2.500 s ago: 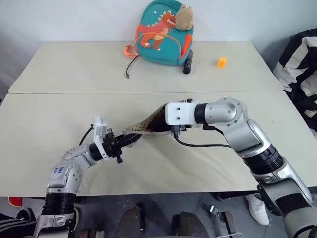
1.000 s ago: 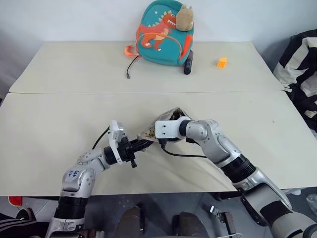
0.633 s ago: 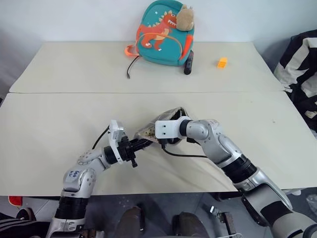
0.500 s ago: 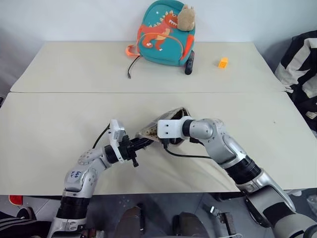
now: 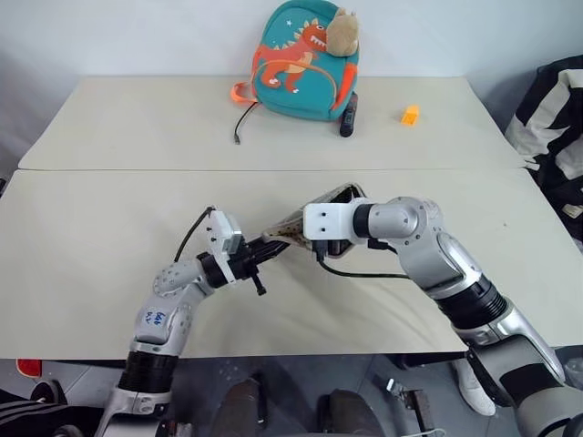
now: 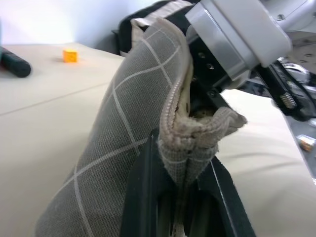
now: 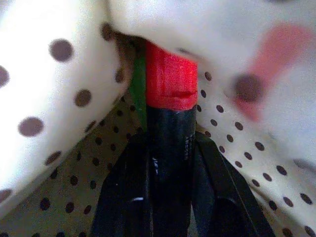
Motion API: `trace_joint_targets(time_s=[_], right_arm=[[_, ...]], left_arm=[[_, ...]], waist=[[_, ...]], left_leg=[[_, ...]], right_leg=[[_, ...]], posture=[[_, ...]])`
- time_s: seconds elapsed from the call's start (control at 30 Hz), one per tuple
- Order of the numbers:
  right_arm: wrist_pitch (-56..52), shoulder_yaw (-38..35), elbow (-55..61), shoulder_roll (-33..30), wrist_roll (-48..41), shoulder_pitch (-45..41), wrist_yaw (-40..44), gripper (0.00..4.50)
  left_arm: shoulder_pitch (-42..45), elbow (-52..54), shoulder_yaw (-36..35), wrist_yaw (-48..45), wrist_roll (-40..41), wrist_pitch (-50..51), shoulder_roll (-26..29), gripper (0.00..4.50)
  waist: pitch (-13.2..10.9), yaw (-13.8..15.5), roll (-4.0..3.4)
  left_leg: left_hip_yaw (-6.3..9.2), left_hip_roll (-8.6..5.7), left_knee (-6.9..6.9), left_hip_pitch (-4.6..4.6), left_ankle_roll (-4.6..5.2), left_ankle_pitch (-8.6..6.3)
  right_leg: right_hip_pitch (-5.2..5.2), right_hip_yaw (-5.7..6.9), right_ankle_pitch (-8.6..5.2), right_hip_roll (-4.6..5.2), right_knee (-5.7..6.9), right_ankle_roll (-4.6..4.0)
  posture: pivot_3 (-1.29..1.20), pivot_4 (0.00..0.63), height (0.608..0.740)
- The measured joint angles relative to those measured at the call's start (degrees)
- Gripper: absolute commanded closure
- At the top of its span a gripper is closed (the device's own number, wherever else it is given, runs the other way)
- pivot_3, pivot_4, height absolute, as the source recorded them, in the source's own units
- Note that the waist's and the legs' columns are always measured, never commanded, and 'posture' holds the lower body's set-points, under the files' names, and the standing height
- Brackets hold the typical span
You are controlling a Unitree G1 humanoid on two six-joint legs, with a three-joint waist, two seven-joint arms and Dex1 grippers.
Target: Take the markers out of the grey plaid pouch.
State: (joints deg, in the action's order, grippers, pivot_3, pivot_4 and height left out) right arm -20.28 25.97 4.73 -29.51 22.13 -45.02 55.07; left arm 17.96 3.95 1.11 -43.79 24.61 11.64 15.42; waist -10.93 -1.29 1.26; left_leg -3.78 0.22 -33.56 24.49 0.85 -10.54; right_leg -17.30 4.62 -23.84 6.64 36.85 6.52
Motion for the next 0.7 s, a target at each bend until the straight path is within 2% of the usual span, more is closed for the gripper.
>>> trace_joint_targets(time_s=[0.17, 0.33, 0.7], right_arm=[[-0.52, -0.81, 0.28, 0.74, 0.43, 2.41, -2.6, 3.8], [1.34, -0.52, 0.79, -0.29, 2.28, 3.92, -3.53, 3.8], [8.95, -0.02, -1.53, -0.7, 4.45, 2.56, -5.47, 3.8]], left_arm=[[-0.41, -0.3, -0.24, 4.76, 0.46, 1.01, -4.42, 4.5], [-2.18, -0.27, -1.62, 8.48, 5.74, 6.84, -8.67, 4.5], [-1.42, 0.25, -2.56, 9.82, 6.51, 8.88, -7.69, 4.5]], waist=[[-0.01, 0.07, 0.02], [-0.02, 0.03, 0.04], [-0.02, 0.03, 0.04]], left_leg=[[0.01, 0.0, -0.06, 0.01, 0.0, 0.0], [0.02, 0.03, -0.1, 0.01, 0.0, 0.0], [0.02, 0.02, -0.15, 0.01, 0.0, 0.0]], right_leg=[[0.02, 0.01, 0.0, 0.0, 0.01, 0.0], [0.04, 0.01, 0.0, 0.0, 0.0, 0.0], [0.1, 0.01, 0.0, -0.04, -0.06, 0.0]], posture=[[0.0, 0.15, 0.74], [0.0, 0.15, 0.74], [0.0, 0.15, 0.74]])
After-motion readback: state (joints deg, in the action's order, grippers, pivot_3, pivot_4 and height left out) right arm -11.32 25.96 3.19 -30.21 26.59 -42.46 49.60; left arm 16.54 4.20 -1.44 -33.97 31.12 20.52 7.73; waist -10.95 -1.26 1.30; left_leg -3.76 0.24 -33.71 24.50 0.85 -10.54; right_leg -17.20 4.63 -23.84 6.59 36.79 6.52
